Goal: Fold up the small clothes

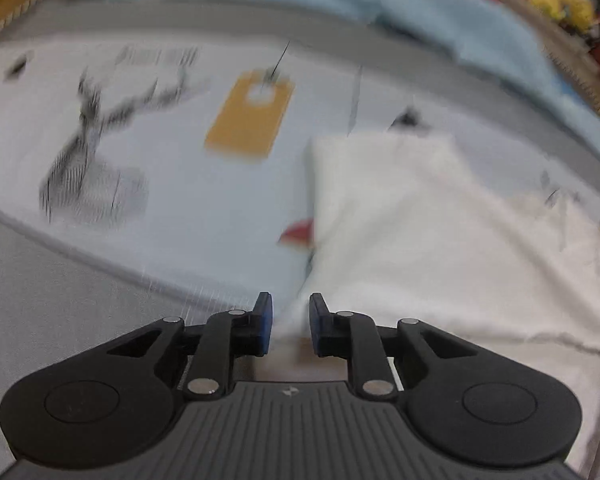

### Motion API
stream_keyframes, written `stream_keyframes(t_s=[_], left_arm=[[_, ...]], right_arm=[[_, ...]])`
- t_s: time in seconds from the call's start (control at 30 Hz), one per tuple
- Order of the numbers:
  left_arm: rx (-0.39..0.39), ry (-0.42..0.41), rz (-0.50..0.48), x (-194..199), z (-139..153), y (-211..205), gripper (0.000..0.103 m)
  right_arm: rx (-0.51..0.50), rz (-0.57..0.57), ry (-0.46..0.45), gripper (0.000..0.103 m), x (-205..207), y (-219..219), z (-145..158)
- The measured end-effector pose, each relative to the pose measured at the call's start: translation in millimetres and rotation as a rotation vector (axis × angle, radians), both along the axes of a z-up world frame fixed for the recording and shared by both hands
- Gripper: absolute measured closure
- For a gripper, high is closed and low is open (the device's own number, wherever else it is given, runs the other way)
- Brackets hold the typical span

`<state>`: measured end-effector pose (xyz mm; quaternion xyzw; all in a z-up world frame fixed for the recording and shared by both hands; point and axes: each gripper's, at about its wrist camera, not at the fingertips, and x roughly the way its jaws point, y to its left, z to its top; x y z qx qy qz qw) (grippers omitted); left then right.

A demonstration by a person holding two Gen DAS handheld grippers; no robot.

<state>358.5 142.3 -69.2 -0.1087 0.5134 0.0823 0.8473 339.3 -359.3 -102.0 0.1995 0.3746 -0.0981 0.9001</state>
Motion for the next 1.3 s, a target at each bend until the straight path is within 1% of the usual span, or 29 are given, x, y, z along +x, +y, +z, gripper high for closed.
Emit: stream_keyframes(t_s=[0.07,0.1,0.13,0.17,0.2,0.23,0.3,0.37,0.43,0.47,0.5,0.53,0.57,0.6,0.63,0.67,0.7,0.77,0.83,0.87,0.97,1.1,1.17,1.2,1.27,1.3], left_arm=[[-0.018,-0.053,-0.020,-0.2,8.5,-5.5,0.082],[-0.035,-0.062,-0.034,0.1,7.9,-8.1,0.082],[-0.048,-0.045,-0.050,1.0,2.8,-10.6,0.082],[-0.039,0.005,-0.059,3.9,-5.7,-13.6,0.082],[-0.021,0.067,-0.060,4.9,-16.7,-14.0,0.082],[-0.018,0.103,-0.057,4.3,-25.9,-12.5,0.083],[-0.013,0.093,-0.055,3.3,-23.8,-10.5,0.083],[0.012,0.038,-0.075,2.2,-8.7,-15.7,0.082],[0.024,-0.007,-0.095,2.4,1.6,-20.9,0.082],[0.014,-0.013,-0.100,3.5,2.8,-23.6,0.081],[0.000,-0.011,-0.103,4.5,2.0,-25.2,0.081],[-0.010,0.003,-0.108,4.8,-2.5,-26.9,0.081],[-0.010,0.034,-0.110,5.1,-7.8,-31.5,0.080],[-0.001,0.076,-0.109,7.2,-17.0,-32.0,0.078],[0.007,0.111,-0.110,7.7,-25.3,-32.4,0.078],[0.010,0.118,-0.111,7.2,-28.9,-33.4,0.078],[0.015,0.112,-0.106,6.5,-28.4,-34.8,0.078],[-0.003,0.074,-0.100,4.6,-17.8,-37.6,0.076],[-0.017,0.022,-0.104,3.2,-3.2,-41.5,0.070],[-0.016,0.003,-0.107,2.1,2.3,-43.9,0.069],[-0.004,-0.036,-0.126,0.7,10.5,-55.5,0.068],[-0.014,-0.022,-0.146,-0.6,7.8,-67.6,0.068],[0.002,-0.018,-0.158,-1.2,6.8,-69.6,0.068],[0.008,-0.018,-0.159,2.1,5.2,-68.7,0.068],[0.011,-0.018,-0.157,1.4,4.9,-68.1,0.068],[0.010,-0.018,-0.155,1.3,4.9,-67.1,0.068]], right_arm=[[0.051,0.028,0.064,0.090,6.1,-0.8,-12.8],[0.036,0.030,0.113,0.089,8.7,0.9,-20.1],[-0.002,0.031,0.157,0.089,10.1,3.1,-27.2],[-0.020,0.029,0.162,0.089,9.5,3.5,-29.8],[-0.022,0.020,0.154,0.089,8.9,2.5,-28.7],[-0.020,-0.003,0.139,0.090,7.7,0.9,-23.8],[-0.029,-0.033,0.072,0.089,3.7,-0.1,-10.7],[-0.041,-0.005,0.005,0.088,2.0,3.6,-1.2],[-0.015,0.038,-0.003,0.088,3.6,6.0,-2.9],[0.013,0.066,0.023,0.088,5.8,7.1,-8.4],[0.028,0.093,0.079,0.088,9.3,8.2,-18.1],[0.007,0.096,0.137,0.088,12.2,10.3,-25.9],[-0.035,0.081,0.183,0.088,12.4,10.6,-33.0],[-0.020,0.076,0.168,0.087,11.3,7.8,-32.7],[0.009,0.057,0.159,0.087,11.2,2.9,-29.2],[0.016,0.034,0.144,0.087,9.9,-1.0,-25.2],[0.011,0.012,0.109,0.087,7.8,-5.6,-18.1],[-0.004,-0.024,0.056,0.084,3.5,-12.4,-8.9],[-0.015,-0.065,0.023,0.082,2.0,-26.8,-4.2],[-0.018,-0.093,0.012,0.082,0.7,-36.5,-3.3],[-0.001,-0.197,-0.015,0.082,-6.2,-74.7,-8.0],[0.027,-0.372,-0.050,0.082,-15.8,-139.3,-26.1],[0.045,-0.425,-0.070,0.082,-20.4,-169.0,-37.9],[0.060,-0.457,-0.079,0.082,-23.4,-184.2,-44.5],[0.116,-0.531,-0.090,0.082,-32.4,-214.9,-56.7],[0.152,-0.560,-0.110,0.083,-36.3,-228.0,-62.2]])
